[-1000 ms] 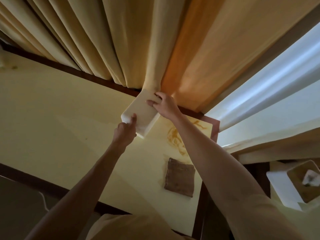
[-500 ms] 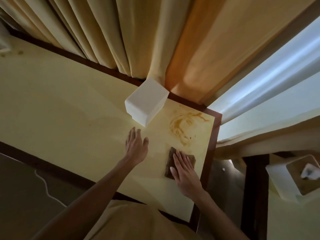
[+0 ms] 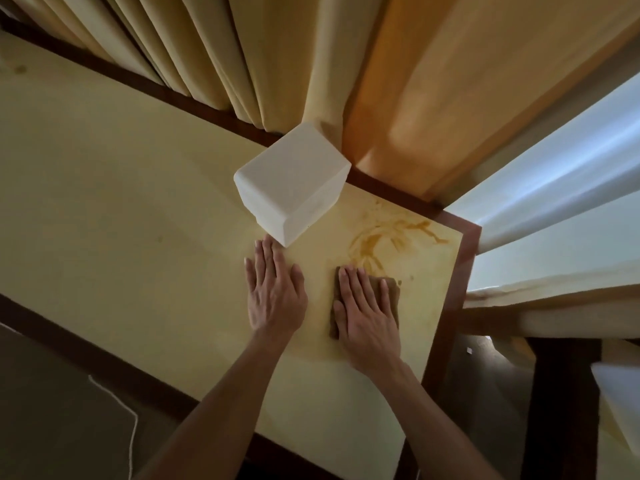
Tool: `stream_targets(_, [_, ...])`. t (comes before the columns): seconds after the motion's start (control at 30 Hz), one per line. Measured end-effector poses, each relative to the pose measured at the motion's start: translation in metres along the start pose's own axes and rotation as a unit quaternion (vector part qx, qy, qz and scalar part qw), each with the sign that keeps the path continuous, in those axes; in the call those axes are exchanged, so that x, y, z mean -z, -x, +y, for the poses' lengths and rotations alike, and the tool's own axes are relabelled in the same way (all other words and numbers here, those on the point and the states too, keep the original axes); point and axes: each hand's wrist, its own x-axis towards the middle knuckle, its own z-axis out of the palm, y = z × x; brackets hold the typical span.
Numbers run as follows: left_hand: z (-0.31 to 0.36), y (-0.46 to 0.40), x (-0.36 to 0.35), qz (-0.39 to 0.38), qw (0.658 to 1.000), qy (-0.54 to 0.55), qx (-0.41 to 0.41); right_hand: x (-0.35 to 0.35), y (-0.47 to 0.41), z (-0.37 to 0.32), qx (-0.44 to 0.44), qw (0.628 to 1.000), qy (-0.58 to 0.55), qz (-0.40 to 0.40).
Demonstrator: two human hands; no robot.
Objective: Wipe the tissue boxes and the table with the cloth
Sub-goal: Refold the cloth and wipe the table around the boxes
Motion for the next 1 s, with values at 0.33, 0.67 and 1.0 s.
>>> stream_targets(0.33, [-0.004, -0.003, -0.01, 0.017, 1.0, -0.018, 0.007, 0.008, -0.118, 0.007, -0.086, 0.995, -0.051, 0.023])
stream_targets(0.67, [-0.004, -0.003, -0.011, 0.04, 0.999, -0.02, -0.003, 0.031, -0.206, 0.039, -0.092, 0.993, -0.055, 0.039])
stream_targets(1.0, [-0.008, -0.001, -0.011, 0.05, 0.999, -0.009, -0.015, 0.029, -0.191, 0.087, -0.128, 0.989, -0.034, 0.059])
